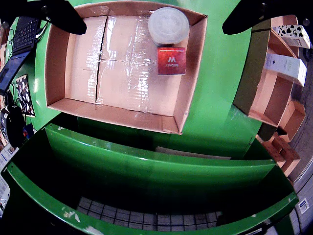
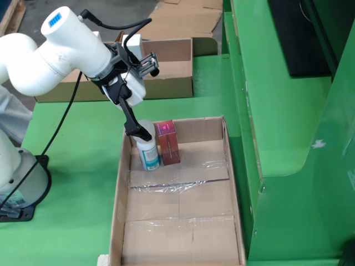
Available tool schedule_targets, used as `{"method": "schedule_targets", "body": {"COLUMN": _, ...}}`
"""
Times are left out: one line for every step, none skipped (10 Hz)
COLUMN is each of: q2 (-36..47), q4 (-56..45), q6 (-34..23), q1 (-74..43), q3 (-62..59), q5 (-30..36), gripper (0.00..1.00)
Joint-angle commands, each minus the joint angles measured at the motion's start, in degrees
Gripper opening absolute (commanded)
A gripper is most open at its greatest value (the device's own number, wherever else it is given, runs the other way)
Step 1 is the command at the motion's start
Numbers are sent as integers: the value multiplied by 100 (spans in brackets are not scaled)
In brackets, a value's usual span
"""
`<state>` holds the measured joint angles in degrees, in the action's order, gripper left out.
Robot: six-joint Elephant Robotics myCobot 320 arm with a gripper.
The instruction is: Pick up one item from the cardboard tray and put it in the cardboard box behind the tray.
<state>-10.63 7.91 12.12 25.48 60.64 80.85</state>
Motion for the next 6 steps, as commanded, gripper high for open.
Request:
{"method": "schedule_targets", "body": {"q2": -161, "q4": 17, "q6": -82, "q1": -109, "q3": -444, "q5": 78, "gripper": 100}}
{"method": "schedule_targets", "body": {"q2": -267, "q4": 32, "q6": -113, "q1": -163, "q3": -486, "q5": 129, "gripper": 100}}
{"method": "schedule_targets", "body": {"q2": -267, "q4": 32, "q6": -113, "q1": -163, "q3": -486, "q5": 129, "gripper": 100}}
{"method": "schedule_targets", "body": {"q2": -421, "q4": 139, "q6": -161, "q1": -283, "q3": -412, "q5": 243, "gripper": 100}}
{"method": "schedule_targets", "body": {"q2": -495, "q4": 177, "q6": -165, "q1": -326, "q3": -361, "q5": 293, "gripper": 100}}
{"method": "schedule_targets", "body": {"q2": -495, "q4": 177, "q6": -165, "q1": -326, "q3": -361, "q5": 293, "gripper": 100}}
